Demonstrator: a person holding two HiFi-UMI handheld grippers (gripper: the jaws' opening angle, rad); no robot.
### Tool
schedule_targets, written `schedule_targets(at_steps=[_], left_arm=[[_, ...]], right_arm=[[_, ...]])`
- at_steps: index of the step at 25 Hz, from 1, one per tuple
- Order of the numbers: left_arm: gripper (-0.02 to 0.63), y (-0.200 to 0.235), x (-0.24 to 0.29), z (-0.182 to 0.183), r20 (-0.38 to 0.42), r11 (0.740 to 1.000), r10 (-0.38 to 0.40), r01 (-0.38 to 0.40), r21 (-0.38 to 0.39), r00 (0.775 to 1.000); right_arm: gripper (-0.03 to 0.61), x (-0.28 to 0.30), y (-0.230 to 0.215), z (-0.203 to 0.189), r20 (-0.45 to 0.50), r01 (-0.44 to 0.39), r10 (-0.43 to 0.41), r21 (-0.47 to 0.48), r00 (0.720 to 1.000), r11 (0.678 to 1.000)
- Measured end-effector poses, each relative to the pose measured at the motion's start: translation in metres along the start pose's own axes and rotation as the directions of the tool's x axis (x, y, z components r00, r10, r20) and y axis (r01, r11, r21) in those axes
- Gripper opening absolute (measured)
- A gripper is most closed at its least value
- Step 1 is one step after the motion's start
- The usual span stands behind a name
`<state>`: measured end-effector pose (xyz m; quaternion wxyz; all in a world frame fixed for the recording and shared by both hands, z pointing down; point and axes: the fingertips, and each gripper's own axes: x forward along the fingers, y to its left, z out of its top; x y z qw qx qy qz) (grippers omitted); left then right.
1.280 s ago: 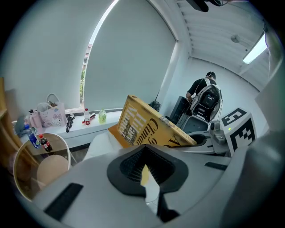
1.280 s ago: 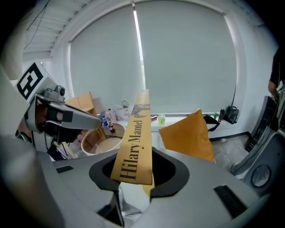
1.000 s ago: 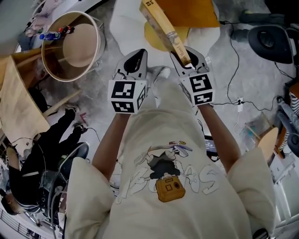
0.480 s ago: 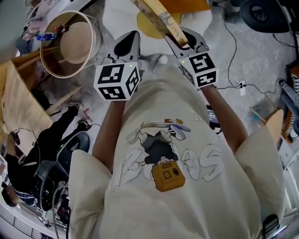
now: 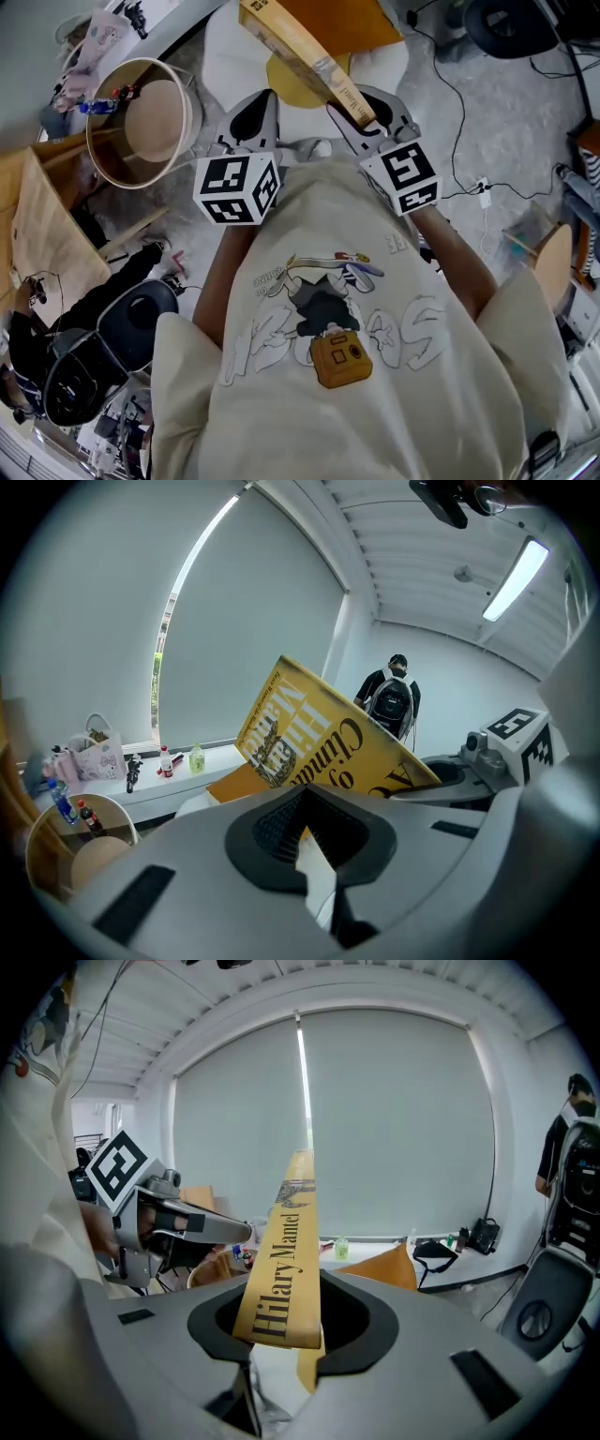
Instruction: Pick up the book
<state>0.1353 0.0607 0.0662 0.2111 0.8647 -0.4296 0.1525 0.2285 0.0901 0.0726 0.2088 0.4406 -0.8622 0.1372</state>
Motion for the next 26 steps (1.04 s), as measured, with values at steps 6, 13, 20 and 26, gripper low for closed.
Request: schedule_targets(at_steps=[6,13,20,26], left_arm=[[0.005,-0.029,0.006,0.003,0.024,0.999,0.006,-0.007,0.047,1.0],[0.005,-0.035,0.001,-0.003,0.003,0.998,-0.008,0.008,0.063,1.0],[0.005,-0.039,0.007,-0.008,-0.013,0.998,-0.019,0.02,0.067,1.0],[0.005,-0.033,0.008,-0.013,-0.02,0.997,-0.026,0.028,0.071,0.999]], right_arm=[[0.155,-0.027,-0.007,-0.01,0.051,0.019,-0.02,0.02,0.999,1.0],[0.155,-0.033,-0.005,-0.007,0.075,0.033,-0.038,0.068,0.996,0.997],[0.155,-0.033,-0.006,-0.014,0.072,0.035,-0.04,0.075,0.997,0.997],[0.155,-0.03,-0.008,-0.02,0.07,0.055,-0.062,0.095,0.996,0.994]])
